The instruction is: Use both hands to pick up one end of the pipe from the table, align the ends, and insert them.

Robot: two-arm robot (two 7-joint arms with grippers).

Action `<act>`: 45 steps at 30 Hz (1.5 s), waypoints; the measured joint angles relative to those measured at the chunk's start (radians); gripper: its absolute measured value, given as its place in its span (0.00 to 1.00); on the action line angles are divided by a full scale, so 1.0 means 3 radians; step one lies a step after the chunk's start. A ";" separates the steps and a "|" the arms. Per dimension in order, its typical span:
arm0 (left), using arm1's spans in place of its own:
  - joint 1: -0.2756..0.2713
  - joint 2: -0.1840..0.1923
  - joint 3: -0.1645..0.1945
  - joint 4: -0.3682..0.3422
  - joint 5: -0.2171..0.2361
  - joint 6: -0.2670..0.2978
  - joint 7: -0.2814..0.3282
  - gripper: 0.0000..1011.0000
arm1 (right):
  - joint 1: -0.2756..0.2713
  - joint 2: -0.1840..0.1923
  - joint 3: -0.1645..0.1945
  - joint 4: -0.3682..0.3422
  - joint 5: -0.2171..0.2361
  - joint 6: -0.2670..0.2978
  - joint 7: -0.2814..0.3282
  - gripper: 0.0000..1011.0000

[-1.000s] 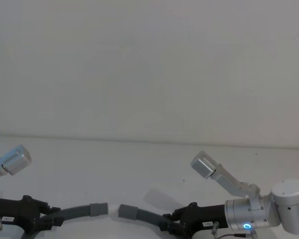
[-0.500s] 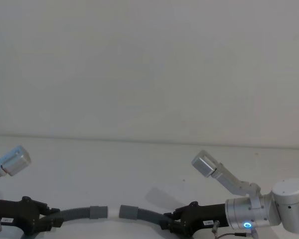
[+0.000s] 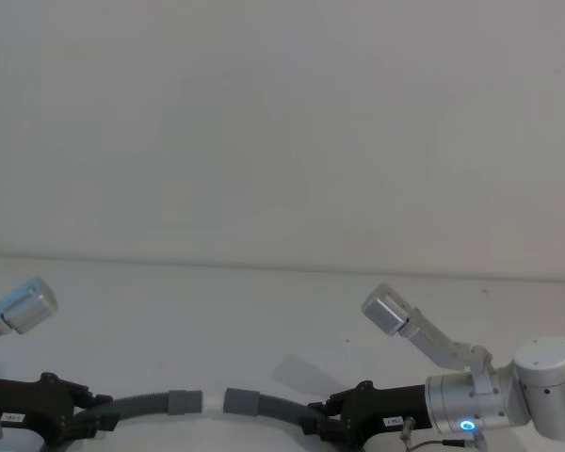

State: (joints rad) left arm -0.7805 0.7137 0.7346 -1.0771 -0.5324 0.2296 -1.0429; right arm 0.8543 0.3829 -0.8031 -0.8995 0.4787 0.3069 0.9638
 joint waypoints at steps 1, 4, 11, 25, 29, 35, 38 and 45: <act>0.0000 -0.0001 0.0000 0.0003 0.0000 -0.0002 0.0000 0.29 | 0.0001 0.0001 -0.0002 -0.0001 0.0001 -0.0007 0.0006 0.24; -0.0008 -0.0013 0.0000 0.0023 0.0003 -0.0013 -0.0004 0.29 | 0.0003 0.0012 -0.0018 -0.0020 0.0001 -0.0034 0.0029 0.24; -0.0033 -0.0045 0.0005 0.0082 0.0017 -0.0038 -0.0025 0.29 | 0.0003 0.0042 -0.0054 -0.0076 0.0002 -0.0098 0.0077 0.24; -0.0088 -0.0096 0.0021 0.0171 0.0067 -0.0068 -0.0069 0.29 | -0.0006 0.0094 -0.0117 -0.0203 -0.0012 -0.0183 0.0112 0.24; -0.0098 -0.0107 0.0023 0.0189 0.0077 -0.0076 -0.0075 0.29 | -0.0007 0.0098 -0.0128 -0.0229 -0.0014 -0.0191 0.0110 0.24; -0.0104 -0.0124 0.0022 0.0209 0.0085 -0.0095 -0.0078 0.29 | -0.0007 0.0098 -0.0138 -0.0255 -0.0015 -0.0192 0.0098 0.24; -0.0104 -0.0133 0.0018 0.0216 0.0086 -0.0102 -0.0077 0.29 | -0.0006 0.0096 -0.0143 -0.0268 -0.0015 -0.0185 0.0089 0.24; -0.0094 -0.0150 0.0004 0.0220 0.0086 -0.0111 -0.0054 0.29 | -0.0004 0.0091 -0.0148 -0.0286 -0.0001 -0.0148 0.0062 0.24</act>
State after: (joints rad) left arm -0.8088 0.6687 0.7357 -1.0111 -0.5066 0.1964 -1.0591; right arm 0.8532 0.4101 -0.8474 -0.9852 0.4783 0.2624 0.9823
